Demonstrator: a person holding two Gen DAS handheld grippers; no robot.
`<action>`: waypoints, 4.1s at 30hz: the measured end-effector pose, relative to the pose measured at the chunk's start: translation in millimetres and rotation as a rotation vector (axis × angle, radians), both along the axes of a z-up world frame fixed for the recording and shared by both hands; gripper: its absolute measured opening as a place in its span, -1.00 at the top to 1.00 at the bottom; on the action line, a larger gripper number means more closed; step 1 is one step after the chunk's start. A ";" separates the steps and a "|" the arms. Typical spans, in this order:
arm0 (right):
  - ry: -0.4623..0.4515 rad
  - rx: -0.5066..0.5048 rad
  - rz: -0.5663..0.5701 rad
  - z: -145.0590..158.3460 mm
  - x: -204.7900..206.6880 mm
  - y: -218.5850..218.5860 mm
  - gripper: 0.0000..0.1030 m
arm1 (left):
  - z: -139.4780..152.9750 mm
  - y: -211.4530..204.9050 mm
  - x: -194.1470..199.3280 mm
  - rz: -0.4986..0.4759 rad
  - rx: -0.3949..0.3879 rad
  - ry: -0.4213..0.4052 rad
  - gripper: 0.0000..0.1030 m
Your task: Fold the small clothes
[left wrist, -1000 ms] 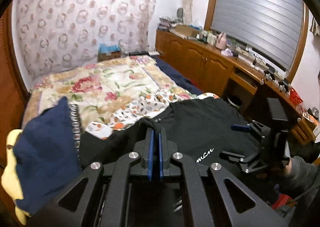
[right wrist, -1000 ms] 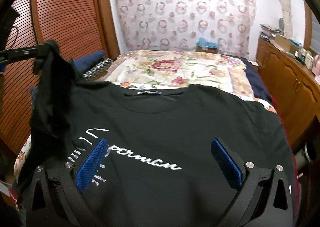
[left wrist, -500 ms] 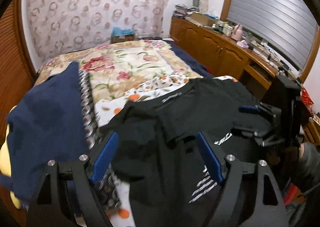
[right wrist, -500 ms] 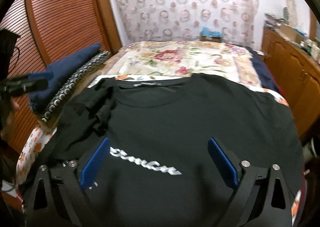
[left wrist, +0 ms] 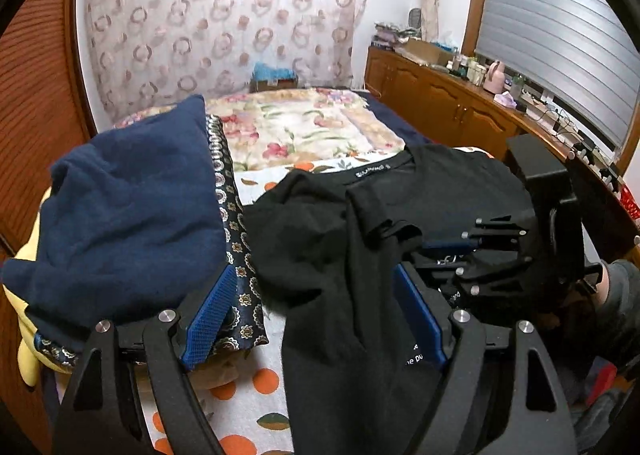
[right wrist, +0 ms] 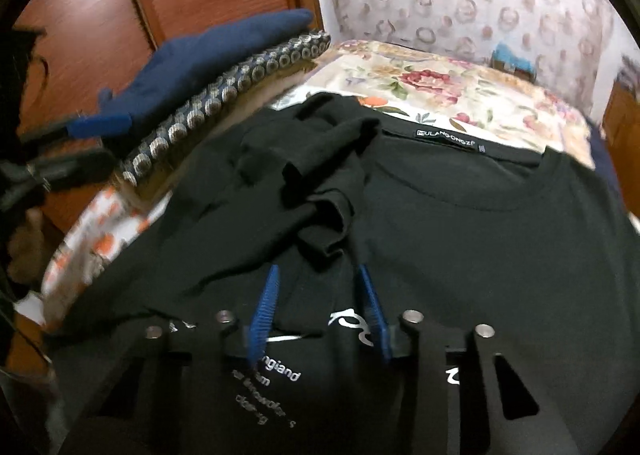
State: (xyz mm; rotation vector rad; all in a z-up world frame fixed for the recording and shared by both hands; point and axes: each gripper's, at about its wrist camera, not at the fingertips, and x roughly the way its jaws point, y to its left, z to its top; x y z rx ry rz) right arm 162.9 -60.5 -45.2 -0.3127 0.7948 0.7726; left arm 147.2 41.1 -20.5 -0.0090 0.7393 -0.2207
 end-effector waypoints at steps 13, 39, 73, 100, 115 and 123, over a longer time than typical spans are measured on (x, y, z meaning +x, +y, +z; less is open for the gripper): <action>0.032 0.164 -0.036 32.3 -23.9 -57.1 0.96 | -2.8 2.7 -1.8 0.014 0.005 -0.016 -0.57; 0.087 0.159 -0.127 8.3 32.1 -36.5 0.06 | -20.4 -14.2 -9.6 0.019 0.020 0.033 -0.57; -0.051 0.079 -0.416 25.9 39.1 -119.5 -0.14 | -73.3 -47.2 3.1 0.007 0.099 0.193 -1.00; 0.099 0.225 -0.785 -3.4 52.1 -291.1 -0.08 | -46.5 -37.4 15.2 -0.024 -0.011 0.147 -1.00; -0.035 0.209 -0.700 18.6 20.6 -282.2 0.95 | -40.1 -42.8 23.5 -0.022 -0.035 0.118 -1.00; -0.116 0.236 -0.538 49.9 -9.1 -241.1 0.95 | -36.7 -45.5 20.6 -0.025 -0.051 0.107 -1.00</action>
